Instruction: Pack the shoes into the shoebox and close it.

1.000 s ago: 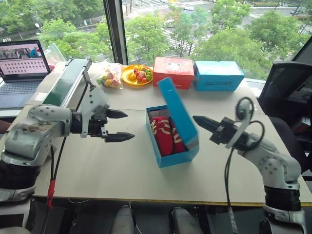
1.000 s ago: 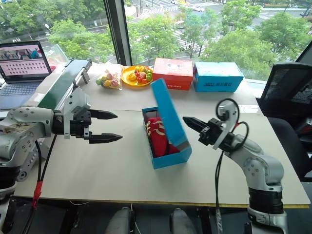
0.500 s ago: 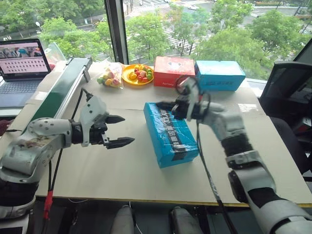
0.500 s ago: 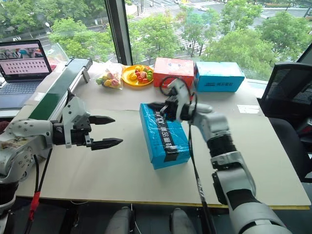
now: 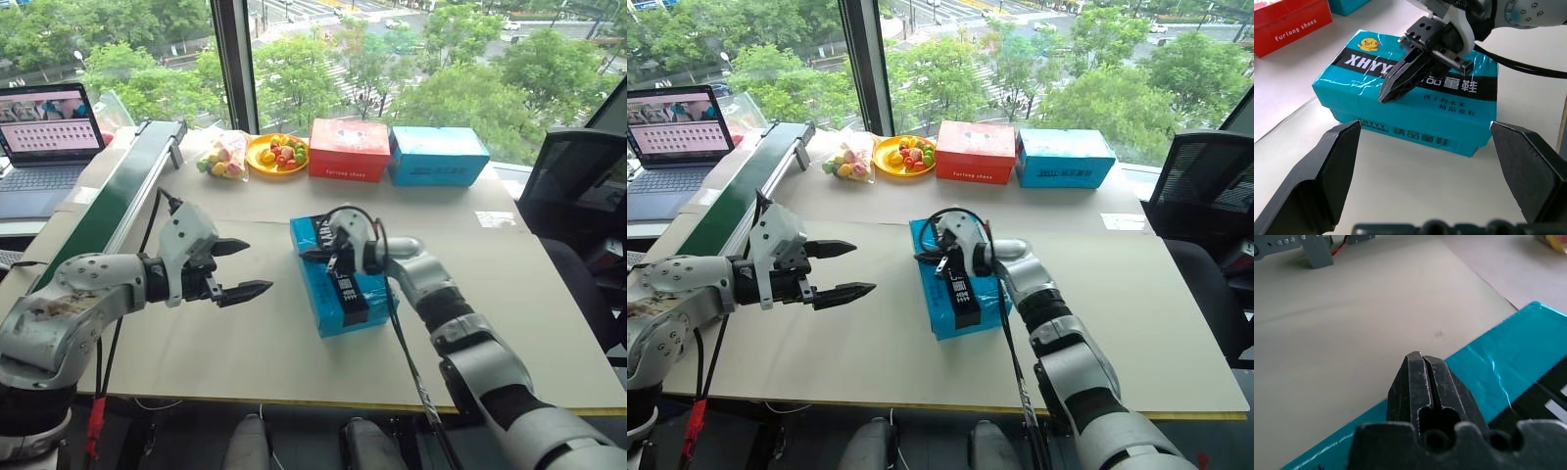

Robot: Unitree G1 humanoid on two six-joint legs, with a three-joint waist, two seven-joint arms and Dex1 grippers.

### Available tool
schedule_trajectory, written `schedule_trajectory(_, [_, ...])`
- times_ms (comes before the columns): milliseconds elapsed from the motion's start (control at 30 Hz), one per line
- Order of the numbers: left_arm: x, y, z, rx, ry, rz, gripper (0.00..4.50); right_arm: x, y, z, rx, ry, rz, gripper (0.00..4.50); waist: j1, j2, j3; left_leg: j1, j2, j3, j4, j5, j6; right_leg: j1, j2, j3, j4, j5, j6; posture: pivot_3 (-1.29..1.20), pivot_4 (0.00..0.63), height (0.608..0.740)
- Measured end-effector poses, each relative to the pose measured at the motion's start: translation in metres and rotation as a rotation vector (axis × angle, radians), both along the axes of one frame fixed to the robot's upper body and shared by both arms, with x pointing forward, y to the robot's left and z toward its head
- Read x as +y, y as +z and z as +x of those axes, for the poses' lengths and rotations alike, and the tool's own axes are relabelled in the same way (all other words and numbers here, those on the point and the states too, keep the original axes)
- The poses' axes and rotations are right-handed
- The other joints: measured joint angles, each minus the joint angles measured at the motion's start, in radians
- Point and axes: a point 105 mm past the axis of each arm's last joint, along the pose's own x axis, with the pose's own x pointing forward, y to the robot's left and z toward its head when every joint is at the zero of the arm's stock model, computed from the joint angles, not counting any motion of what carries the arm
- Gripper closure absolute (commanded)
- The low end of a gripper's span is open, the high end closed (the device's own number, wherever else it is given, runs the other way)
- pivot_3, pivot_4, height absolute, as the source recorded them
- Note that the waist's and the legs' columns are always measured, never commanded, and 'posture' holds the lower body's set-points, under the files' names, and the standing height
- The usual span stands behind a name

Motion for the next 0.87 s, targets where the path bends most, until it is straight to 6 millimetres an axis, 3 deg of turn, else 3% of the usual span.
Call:
schedule_trajectory(167, [-0.009,0.014,0.012,-0.076,-0.008,-0.119,0.0,-0.047,0.046,-0.014,-0.115,-0.101,0.017,1.35,0.009,0.001,0.0,-0.001,0.0,0.0,-0.002,0.0,0.0,-0.002,0.0,0.0,0.0,0.0,-0.003,0.0,0.15,0.74])
schedule_trajectory(233, [-0.007,0.017,0.017,-0.104,0.008,-0.137,0.0,-0.063,0.053,-0.02,-0.14,-0.142,0.004,0.77,0.007,0.001,0.0,-0.001,0.0,0.0,-0.002,0.0,0.0,-0.002,0.0,0.001,0.0,0.0,-0.002,0.0,0.15,0.74])
schedule_trajectory(300, [-0.002,0.015,0.023,-0.124,0.04,-0.142,0.0,-0.094,0.05,-0.028,-0.151,-0.228,-0.042,0.07,0.009,0.001,0.0,-0.001,-0.001,0.001,-0.001,0.0,0.0,-0.001,0.0,0.001,-0.001,0.0,-0.002,0.0,0.15,0.74])
schedule_trajectory(400, [0.006,-0.005,0.028,-0.082,0.091,-0.222,0.0,-0.138,0.048,-0.032,-0.145,-0.405,0.022,0.02,0.006,0.001,0.0,0.0,-0.001,0.001,-0.001,0.0,0.0,0.0,0.0,0.001,-0.001,-0.001,0.0,0.0,0.15,0.74])
schedule_trajectory(533, [0.017,-0.045,0.032,-0.036,0.186,-0.231,0.0,-0.164,0.045,-0.039,-0.149,-0.554,0.117,0.02,-0.005,0.001,0.0,0.003,0.0,0.001,-0.001,0.0,0.001,0.002,0.0,0.002,-0.001,-0.001,0.0,0.0,0.15,0.74])
schedule_trajectory(733, [0.035,-0.108,0.028,-0.042,0.366,-0.184,0.0,-0.19,-0.008,-0.049,-0.086,-0.81,0.178,0.02,-0.004,0.001,0.0,0.003,-0.001,0.001,-0.001,-0.001,0.001,0.003,-0.001,0.002,-0.003,-0.001,0.0,0.0,0.15,0.74])
schedule_trajectory(867, [0.034,-0.155,0.01,-0.009,0.46,-0.153,0.0,-0.202,-0.065,-0.064,-0.024,-0.95,0.1,0.02,-0.003,0.001,0.0,0.002,-0.001,0.002,-0.001,-0.001,0.001,0.002,-0.001,0.002,-0.004,0.0,-0.002,0.0,0.15,0.74])
